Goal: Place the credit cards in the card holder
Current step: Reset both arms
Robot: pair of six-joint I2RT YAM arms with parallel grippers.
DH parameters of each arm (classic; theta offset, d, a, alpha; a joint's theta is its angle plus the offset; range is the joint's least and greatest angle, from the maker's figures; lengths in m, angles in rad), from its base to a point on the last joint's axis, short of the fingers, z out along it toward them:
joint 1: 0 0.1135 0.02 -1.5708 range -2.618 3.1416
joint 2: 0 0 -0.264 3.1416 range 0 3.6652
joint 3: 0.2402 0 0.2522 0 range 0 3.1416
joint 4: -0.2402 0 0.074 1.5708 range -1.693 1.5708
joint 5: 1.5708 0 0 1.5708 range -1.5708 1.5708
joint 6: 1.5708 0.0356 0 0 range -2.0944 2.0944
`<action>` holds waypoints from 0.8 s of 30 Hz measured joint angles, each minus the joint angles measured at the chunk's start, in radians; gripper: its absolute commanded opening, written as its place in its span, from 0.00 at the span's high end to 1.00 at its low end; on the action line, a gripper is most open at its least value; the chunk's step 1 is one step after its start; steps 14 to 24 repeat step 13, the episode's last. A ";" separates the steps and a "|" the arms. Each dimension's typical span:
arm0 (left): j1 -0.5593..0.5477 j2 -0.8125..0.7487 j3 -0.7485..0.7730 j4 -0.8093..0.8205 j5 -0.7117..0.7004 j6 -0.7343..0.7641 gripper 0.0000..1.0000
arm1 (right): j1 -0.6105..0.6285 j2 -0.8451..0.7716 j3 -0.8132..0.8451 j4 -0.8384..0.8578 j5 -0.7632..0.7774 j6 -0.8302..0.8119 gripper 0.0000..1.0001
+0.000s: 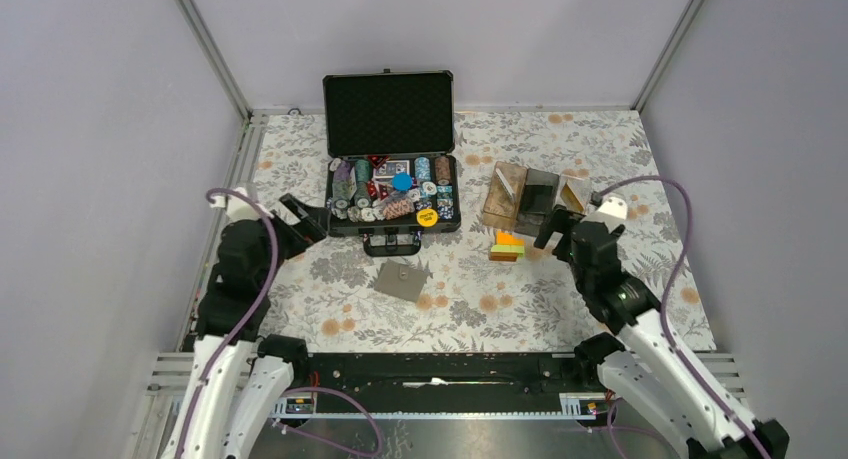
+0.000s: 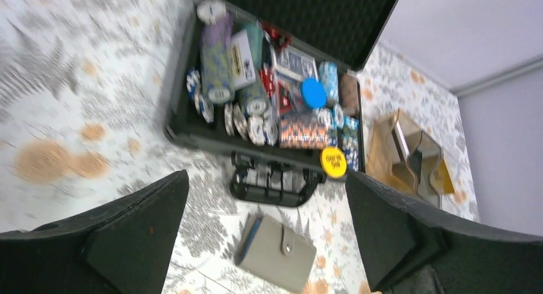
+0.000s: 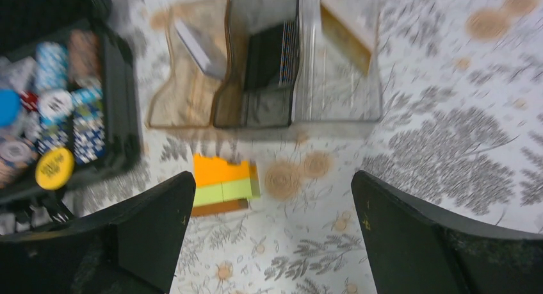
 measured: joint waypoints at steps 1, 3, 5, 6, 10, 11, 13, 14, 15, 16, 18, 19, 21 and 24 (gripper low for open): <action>0.001 -0.013 0.054 -0.037 -0.032 0.031 0.01 | 0.000 -0.047 0.002 0.005 0.024 -0.016 0.01; 0.001 -0.039 0.111 -0.069 -0.085 0.084 0.01 | 0.000 -0.119 0.002 0.013 0.061 -0.046 0.00; 0.001 -0.078 0.128 -0.083 -0.143 0.146 0.01 | 0.000 -0.174 0.001 0.033 0.084 -0.072 0.00; 0.001 -0.096 0.127 -0.096 -0.164 0.173 0.01 | 0.000 -0.188 0.001 0.040 0.091 -0.081 0.00; 0.002 -0.146 0.099 -0.133 -0.219 0.241 0.01 | 0.000 -0.199 -0.002 0.049 0.108 -0.106 0.00; 0.002 -0.148 0.092 -0.140 -0.224 0.248 0.01 | 0.000 -0.198 -0.003 0.049 0.108 -0.109 0.00; 0.002 -0.148 0.080 -0.162 -0.235 0.260 0.01 | 0.000 -0.193 -0.005 0.048 0.108 -0.116 0.00; 0.002 -0.148 0.080 -0.162 -0.235 0.260 0.01 | 0.000 -0.193 -0.005 0.048 0.108 -0.116 0.00; 0.002 -0.148 0.080 -0.162 -0.235 0.260 0.01 | 0.000 -0.193 -0.005 0.048 0.108 -0.116 0.00; 0.002 -0.148 0.080 -0.162 -0.235 0.260 0.01 | 0.000 -0.193 -0.005 0.048 0.108 -0.116 0.00; 0.002 -0.148 0.080 -0.162 -0.235 0.260 0.01 | 0.000 -0.193 -0.005 0.048 0.108 -0.116 0.00; 0.002 -0.148 0.080 -0.162 -0.235 0.260 0.01 | 0.000 -0.193 -0.005 0.048 0.108 -0.116 0.00; 0.002 -0.148 0.080 -0.162 -0.235 0.260 0.01 | 0.000 -0.193 -0.005 0.048 0.108 -0.116 0.00; 0.002 -0.148 0.080 -0.162 -0.235 0.260 0.01 | 0.000 -0.193 -0.005 0.048 0.108 -0.116 0.00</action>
